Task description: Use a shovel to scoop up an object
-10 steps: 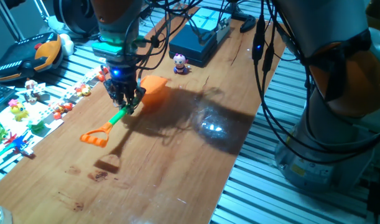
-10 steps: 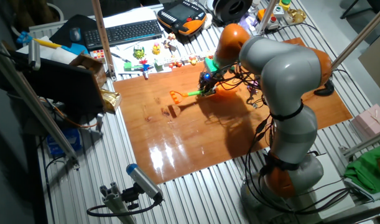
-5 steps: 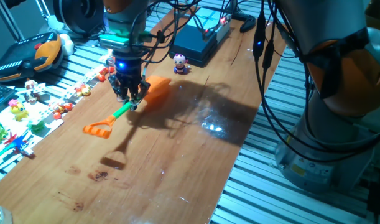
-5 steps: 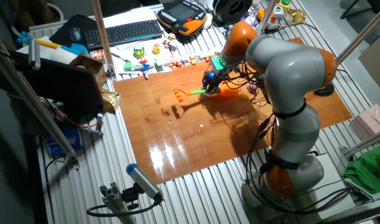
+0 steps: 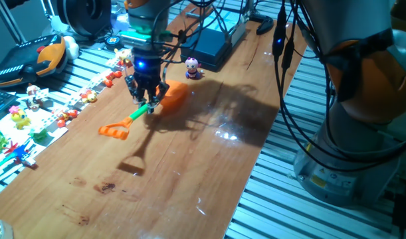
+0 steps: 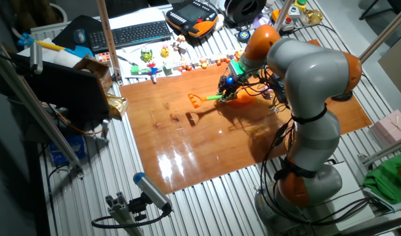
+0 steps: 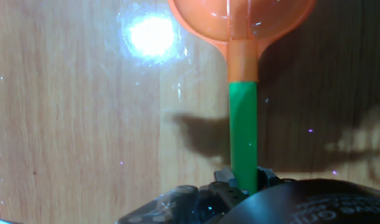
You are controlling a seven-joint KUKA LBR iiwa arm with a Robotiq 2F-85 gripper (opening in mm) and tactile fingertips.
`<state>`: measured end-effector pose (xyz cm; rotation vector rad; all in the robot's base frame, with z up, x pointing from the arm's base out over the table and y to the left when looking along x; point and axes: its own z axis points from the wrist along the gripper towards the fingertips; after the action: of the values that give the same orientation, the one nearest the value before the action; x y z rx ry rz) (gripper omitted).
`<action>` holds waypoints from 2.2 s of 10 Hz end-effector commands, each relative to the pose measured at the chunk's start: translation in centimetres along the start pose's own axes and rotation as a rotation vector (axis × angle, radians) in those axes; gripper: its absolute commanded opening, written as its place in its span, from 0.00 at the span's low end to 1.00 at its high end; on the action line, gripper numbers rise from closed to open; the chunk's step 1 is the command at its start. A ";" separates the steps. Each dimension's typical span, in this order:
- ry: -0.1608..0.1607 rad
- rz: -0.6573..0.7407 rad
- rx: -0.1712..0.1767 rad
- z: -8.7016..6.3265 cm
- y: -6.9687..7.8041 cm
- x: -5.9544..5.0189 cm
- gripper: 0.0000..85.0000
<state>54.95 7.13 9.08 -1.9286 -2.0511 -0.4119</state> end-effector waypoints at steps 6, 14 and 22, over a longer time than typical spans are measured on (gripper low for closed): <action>0.057 -0.004 -0.004 -0.5 -1.0 -1.3 0.01; 0.058 -0.027 -0.031 -0.7 -1.5 -1.4 0.01; 0.055 -0.024 -0.014 -0.9 -1.2 -0.6 0.01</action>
<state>53.78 6.11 9.59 -1.8828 -2.0445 -0.4824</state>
